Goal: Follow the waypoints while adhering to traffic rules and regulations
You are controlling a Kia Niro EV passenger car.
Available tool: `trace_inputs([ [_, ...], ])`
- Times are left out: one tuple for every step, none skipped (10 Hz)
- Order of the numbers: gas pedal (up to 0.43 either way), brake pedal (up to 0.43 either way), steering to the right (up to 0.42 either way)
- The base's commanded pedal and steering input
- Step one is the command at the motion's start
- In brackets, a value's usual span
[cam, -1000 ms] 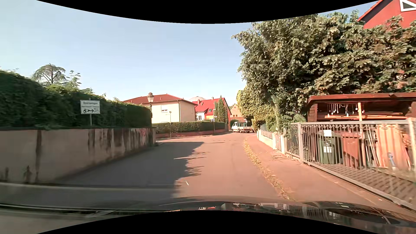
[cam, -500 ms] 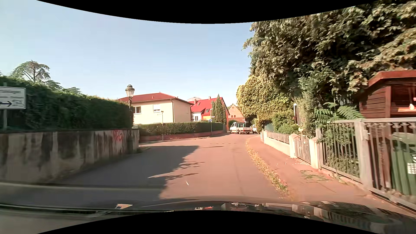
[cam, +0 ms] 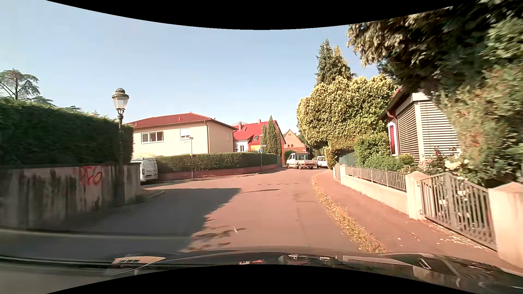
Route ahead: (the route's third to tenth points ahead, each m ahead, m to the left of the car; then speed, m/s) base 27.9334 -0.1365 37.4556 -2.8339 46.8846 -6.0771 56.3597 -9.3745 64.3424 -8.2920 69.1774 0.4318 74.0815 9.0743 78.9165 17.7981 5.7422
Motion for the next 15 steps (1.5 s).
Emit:
trace_inputs([
  [0.0,0.122,0.033],
  [0.0,0.146,0.035],
  [0.0,0.159,0.035],
  [0.0,0.177,0.035],
  [0.0,0.177,0.036],
  [0.0,0.171,0.036],
  [0.0,0.165,0.036],
  [0.0,0.159,0.037],
  [0.0,0.152,0.038],
  [0.0,0.152,0.038],
  [0.0,0.146,0.038],
  [0.0,0.152,0.039],
  [0.0,0.165,0.041],
  [0.0,0.165,0.042],
  [0.0,0.165,0.042],
])
